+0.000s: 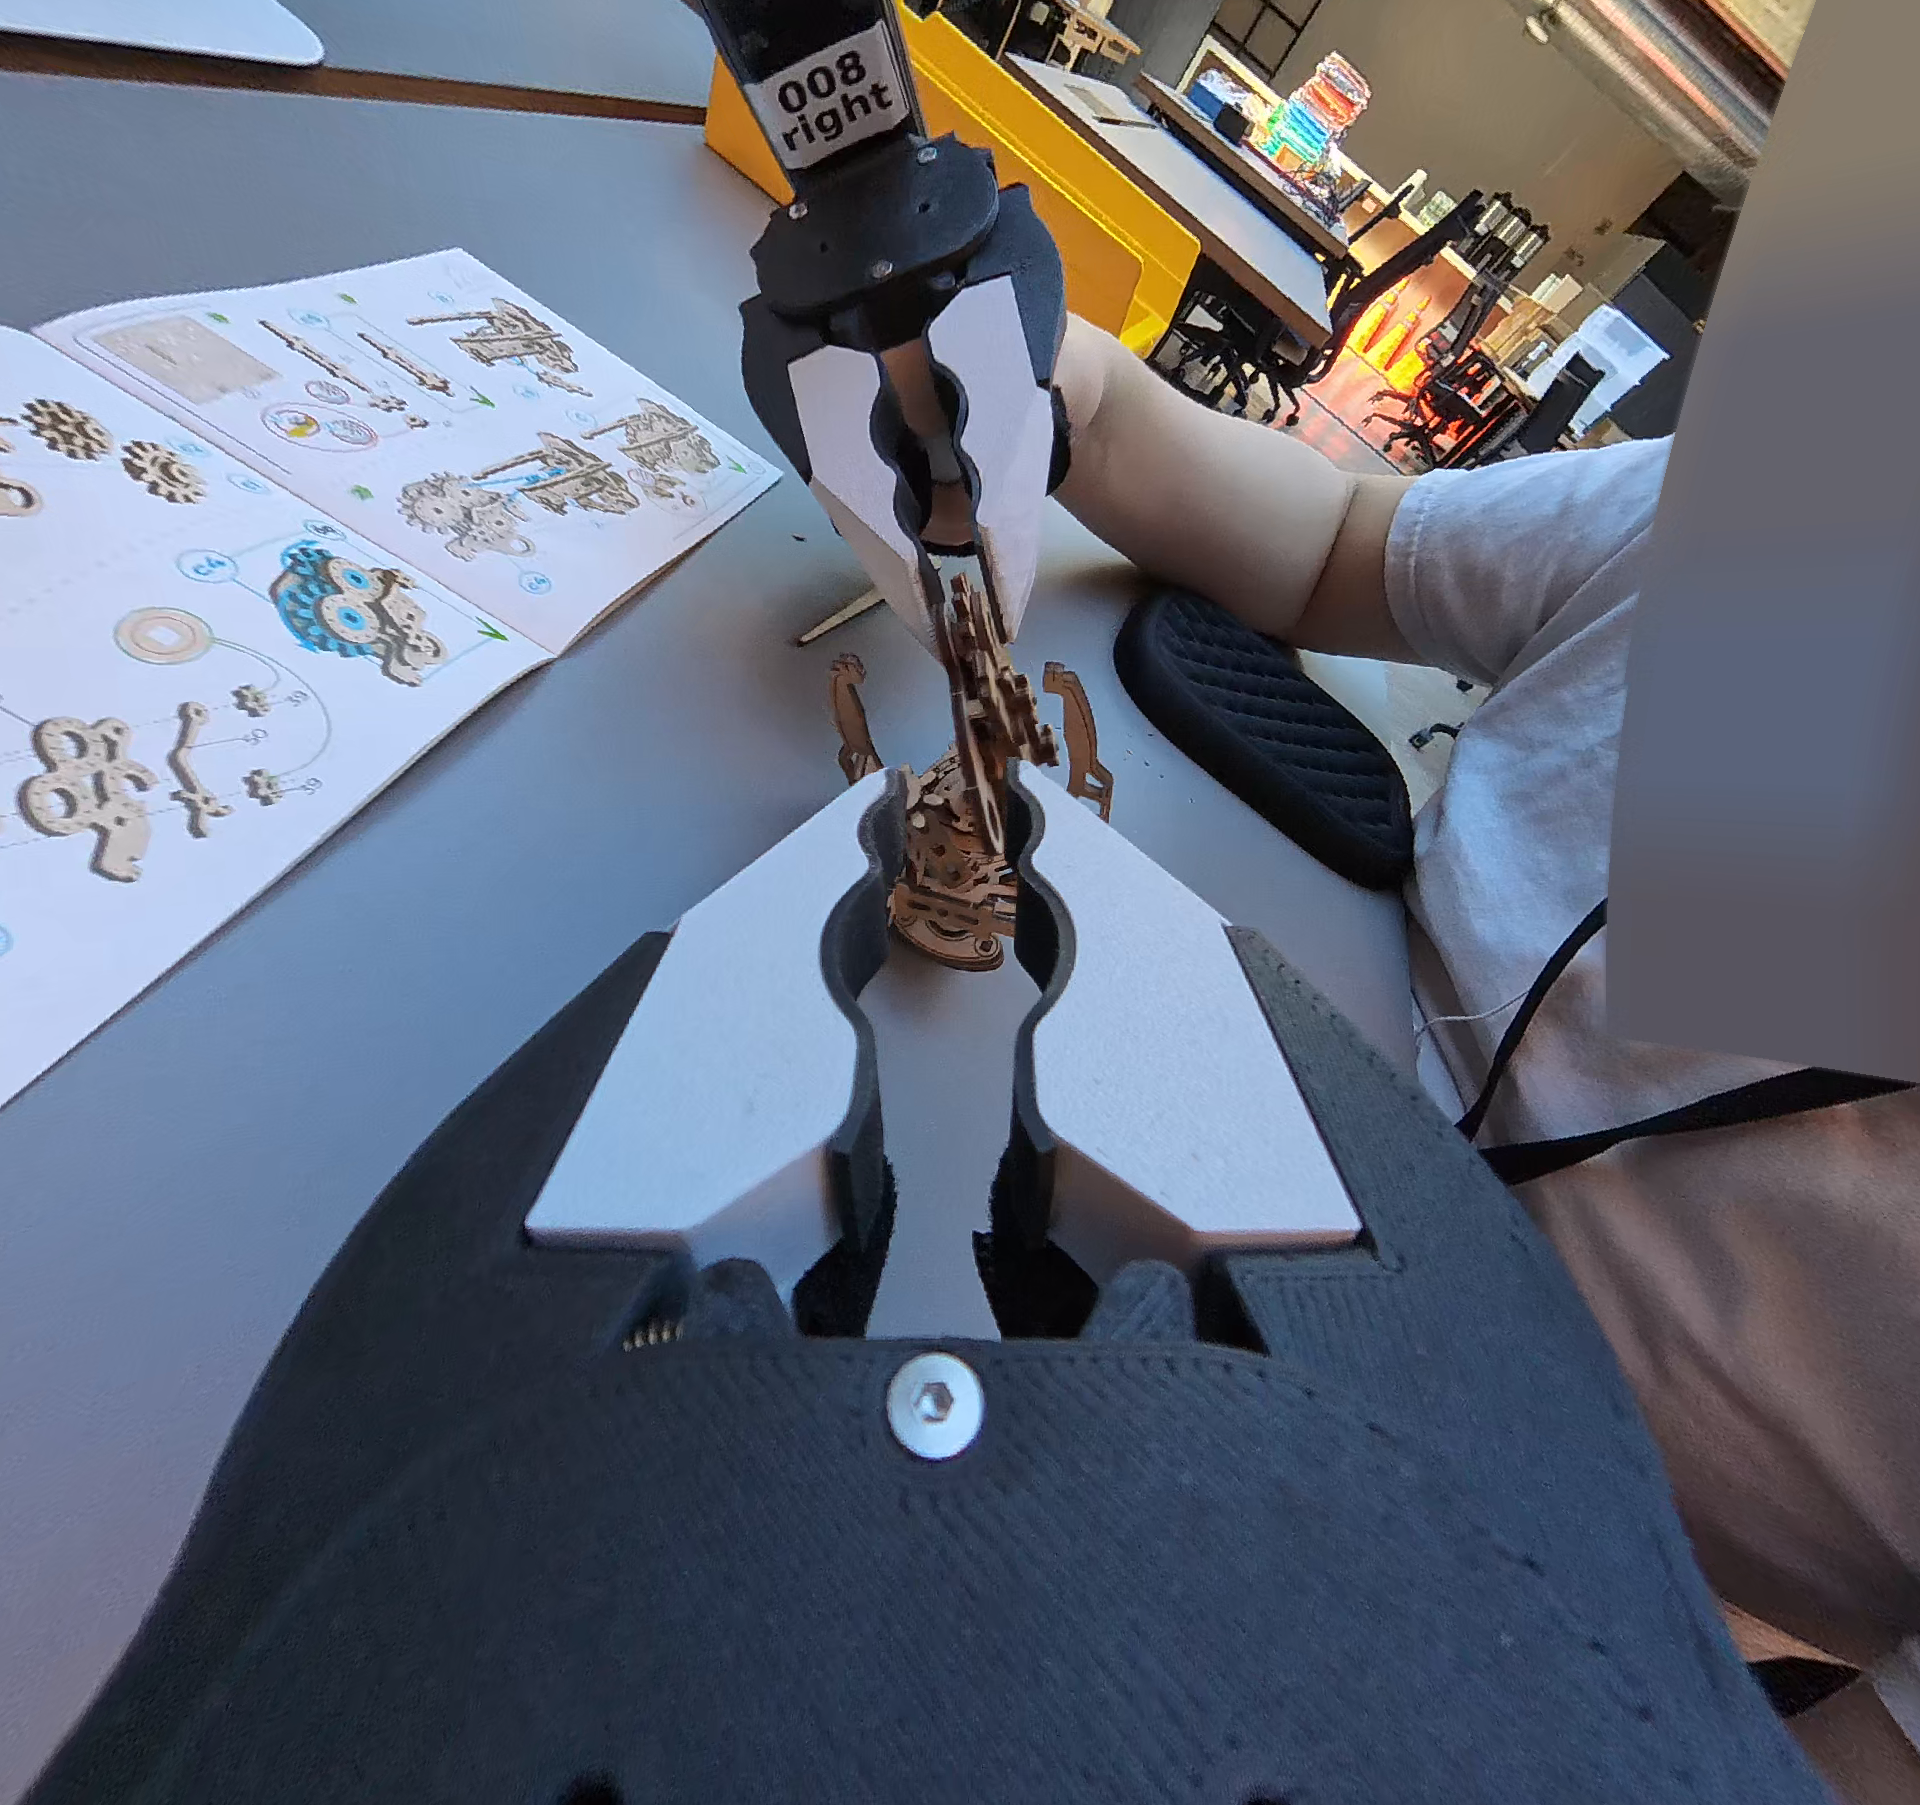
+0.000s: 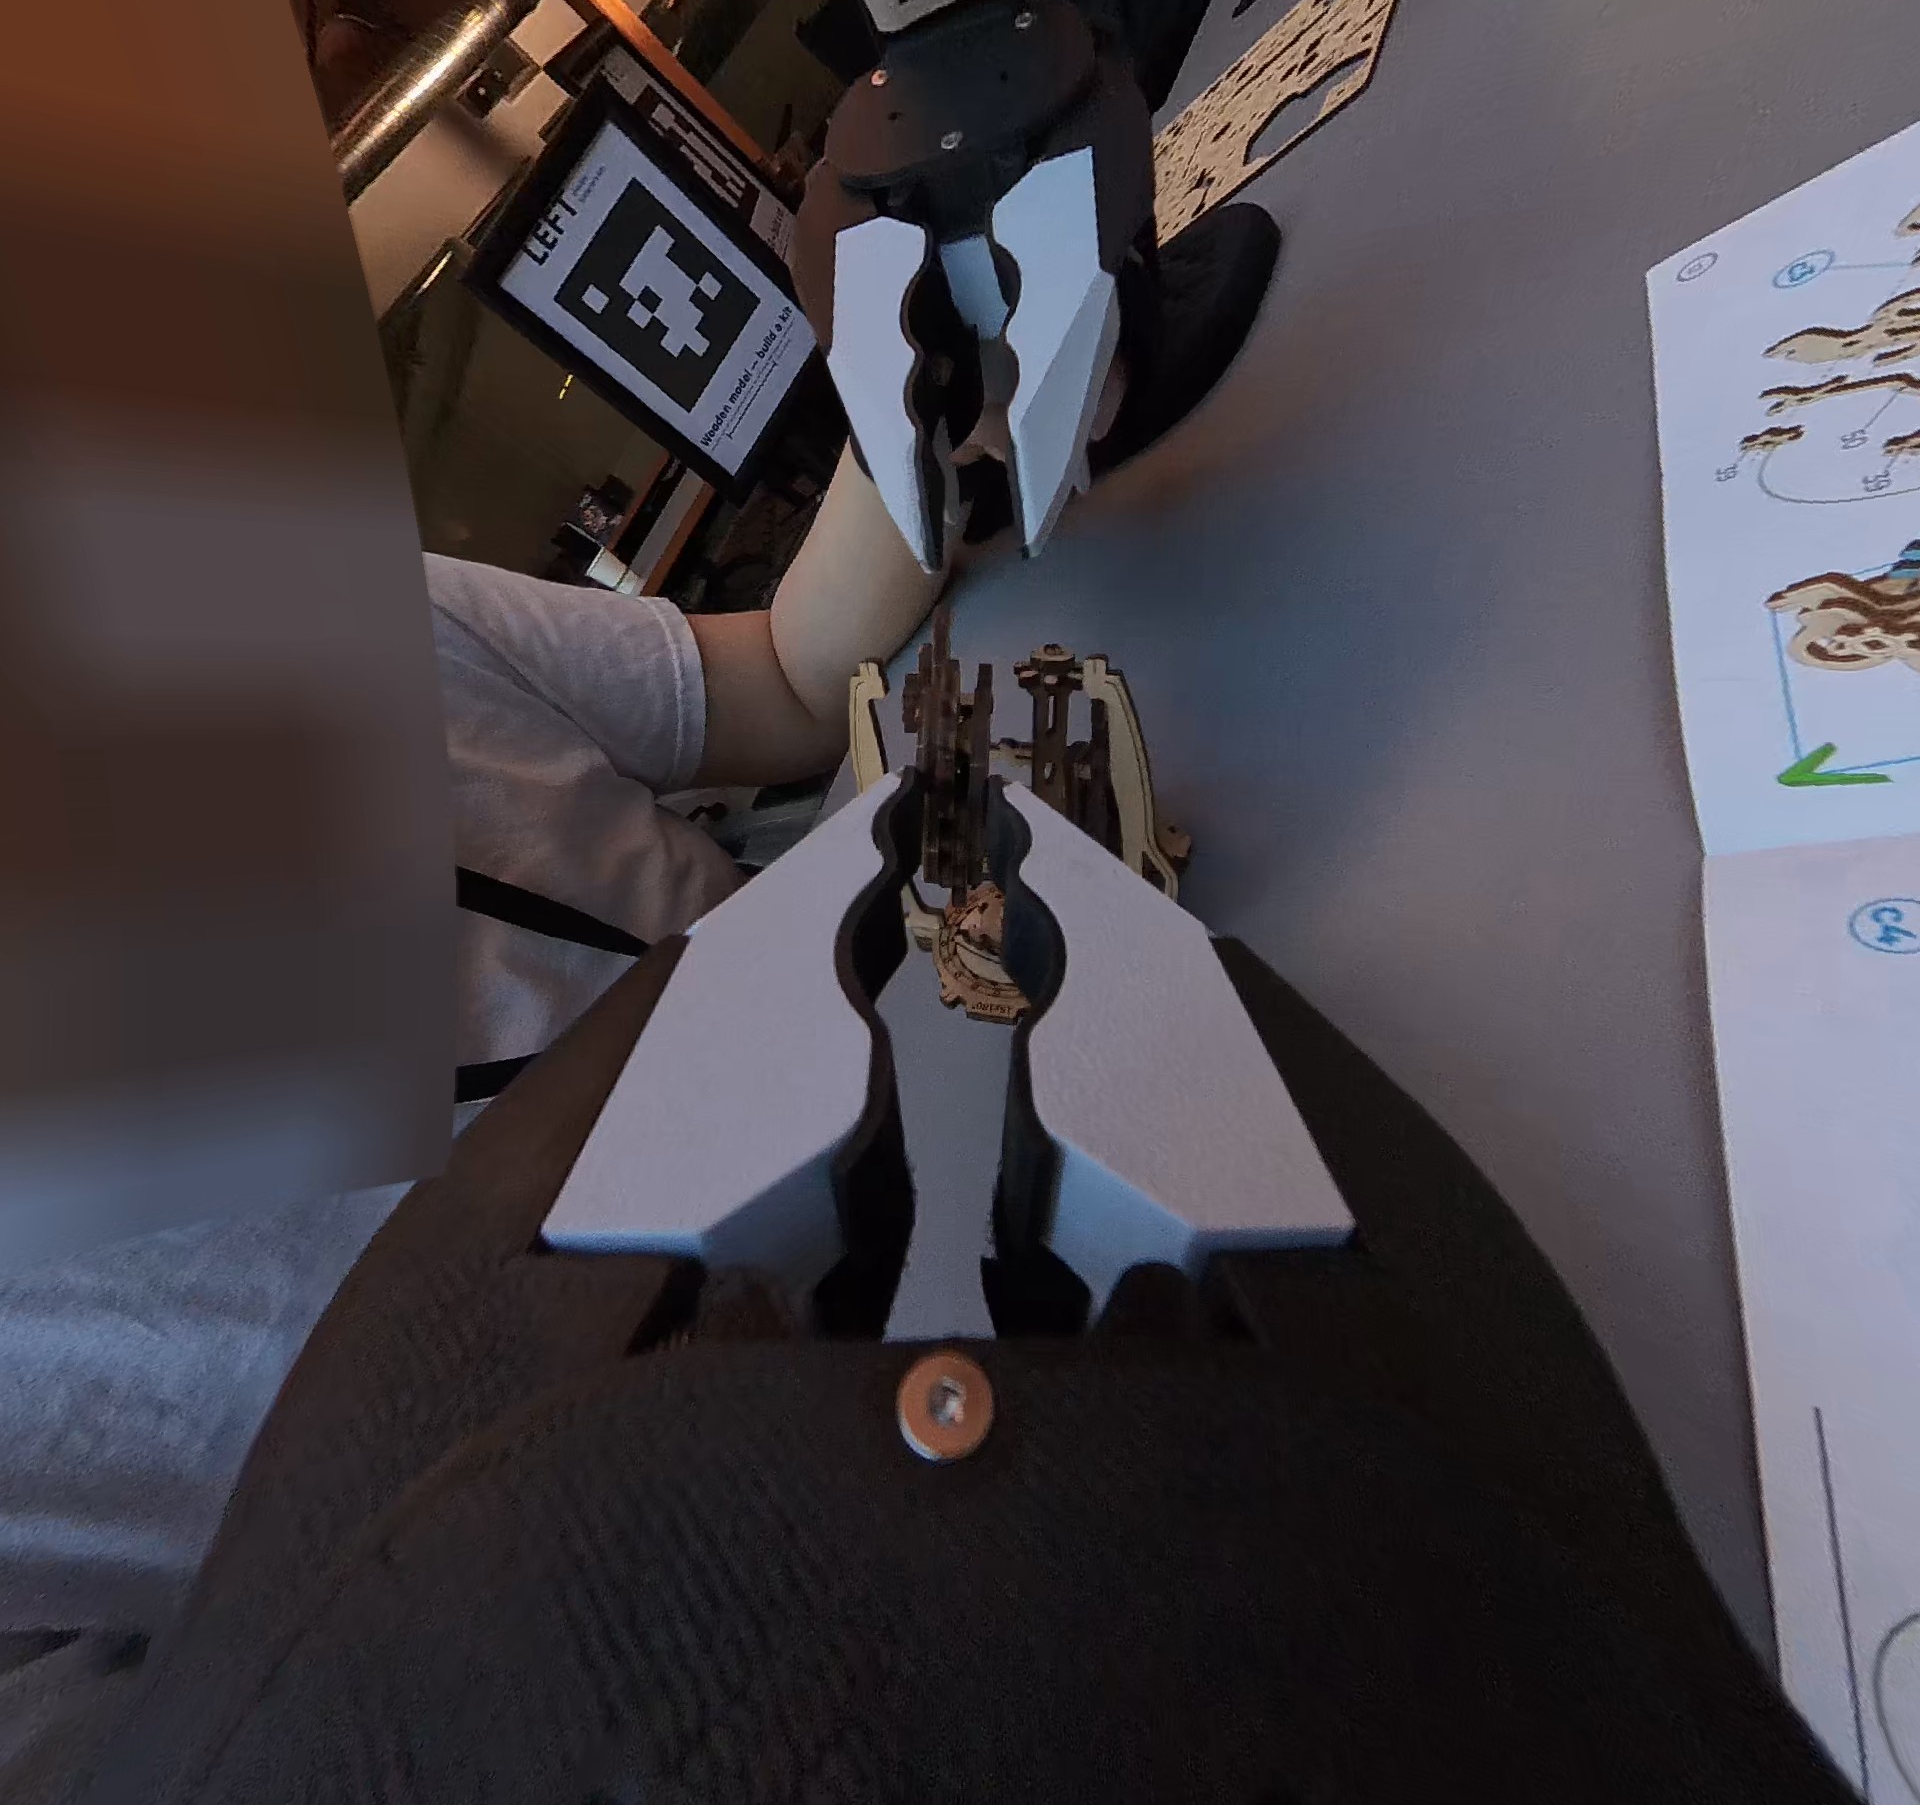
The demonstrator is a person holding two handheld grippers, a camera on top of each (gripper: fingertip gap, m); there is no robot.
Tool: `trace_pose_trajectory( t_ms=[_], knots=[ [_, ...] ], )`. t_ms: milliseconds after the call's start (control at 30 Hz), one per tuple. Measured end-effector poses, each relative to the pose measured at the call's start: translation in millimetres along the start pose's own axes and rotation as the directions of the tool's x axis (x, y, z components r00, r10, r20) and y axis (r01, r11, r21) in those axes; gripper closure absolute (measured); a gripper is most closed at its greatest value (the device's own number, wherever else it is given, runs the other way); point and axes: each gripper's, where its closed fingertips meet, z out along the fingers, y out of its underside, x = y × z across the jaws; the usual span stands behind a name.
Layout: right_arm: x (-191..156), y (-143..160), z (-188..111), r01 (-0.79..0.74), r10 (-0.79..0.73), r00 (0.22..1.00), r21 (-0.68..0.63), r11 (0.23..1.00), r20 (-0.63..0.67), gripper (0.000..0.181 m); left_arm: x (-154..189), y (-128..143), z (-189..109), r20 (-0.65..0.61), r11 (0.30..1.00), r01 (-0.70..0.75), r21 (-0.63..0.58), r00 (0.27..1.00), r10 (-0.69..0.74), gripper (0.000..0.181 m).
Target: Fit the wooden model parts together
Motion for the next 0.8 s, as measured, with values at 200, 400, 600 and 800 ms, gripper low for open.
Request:
trace_pose_trajectory(
  t_ms=[200, 400, 600, 800],
  knots=[
    [-2, -4, 2, -0.048, 0.055, 0.996, -0.107, 0.993, 0.063, 0.172, -7, 11, -1, 0.039, 0.999, 0.008, -0.053, 0.999, -0.006, 0.16],
    [-1, -2, 7, -0.093, 0.118, 0.992, -0.326, 0.941, 0.056, 0.171, 1, 36, -2, 0.125, 0.997, 0.021, -0.073, 0.992, -0.011, 0.161],
    [-2, -1, 15, -0.084, 0.111, 0.993, -0.444, 0.892, 0.035, 0.171, 4, 68, 0, 0.258, 0.991, -0.022, -0.133, 0.965, 0.056, 0.173],
    [-3, -4, 13, -0.062, 0.087, 0.995, -0.432, 0.9, 0.04, 0.171, 16, 62, 17, 0.236, 0.994, -0.059, -0.088, 0.969, 0.078, 0.178]
  ],
)
